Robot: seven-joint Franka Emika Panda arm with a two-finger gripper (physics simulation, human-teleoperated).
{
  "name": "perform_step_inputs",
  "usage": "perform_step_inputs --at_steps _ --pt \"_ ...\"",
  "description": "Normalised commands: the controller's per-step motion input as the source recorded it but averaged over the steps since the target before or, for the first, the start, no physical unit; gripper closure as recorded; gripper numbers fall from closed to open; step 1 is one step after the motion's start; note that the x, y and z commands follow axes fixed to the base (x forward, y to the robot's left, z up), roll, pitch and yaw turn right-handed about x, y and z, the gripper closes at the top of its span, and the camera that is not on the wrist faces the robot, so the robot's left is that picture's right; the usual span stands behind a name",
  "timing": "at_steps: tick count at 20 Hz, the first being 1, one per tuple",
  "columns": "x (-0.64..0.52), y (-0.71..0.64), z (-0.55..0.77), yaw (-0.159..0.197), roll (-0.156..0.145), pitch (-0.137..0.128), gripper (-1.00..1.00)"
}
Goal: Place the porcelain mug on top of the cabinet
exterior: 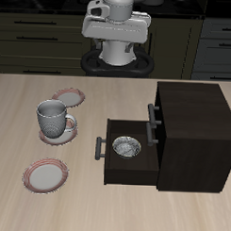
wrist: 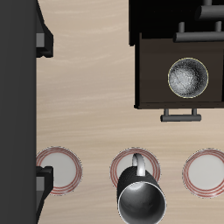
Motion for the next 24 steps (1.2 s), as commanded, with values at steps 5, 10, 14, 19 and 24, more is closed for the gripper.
perform_step_inputs --at_steps 5,10,14,19,24 --pt "0.18 -0.28 0.02 -0.006 -0.028 -0.008 -1.0" --pt "0.21 -0.37 0.01 0.014 -0.024 -0.026 -1.0" --pt "0.2 -0.31 -0.01 0.006 0.001 0.004 -1.0" --pt "0.18 -0.37 0.03 0.024 0.048 0.013 -1.0" --pt "0.27 -0.57 -0.09 -0.004 -0.007 0.017 -1.0"
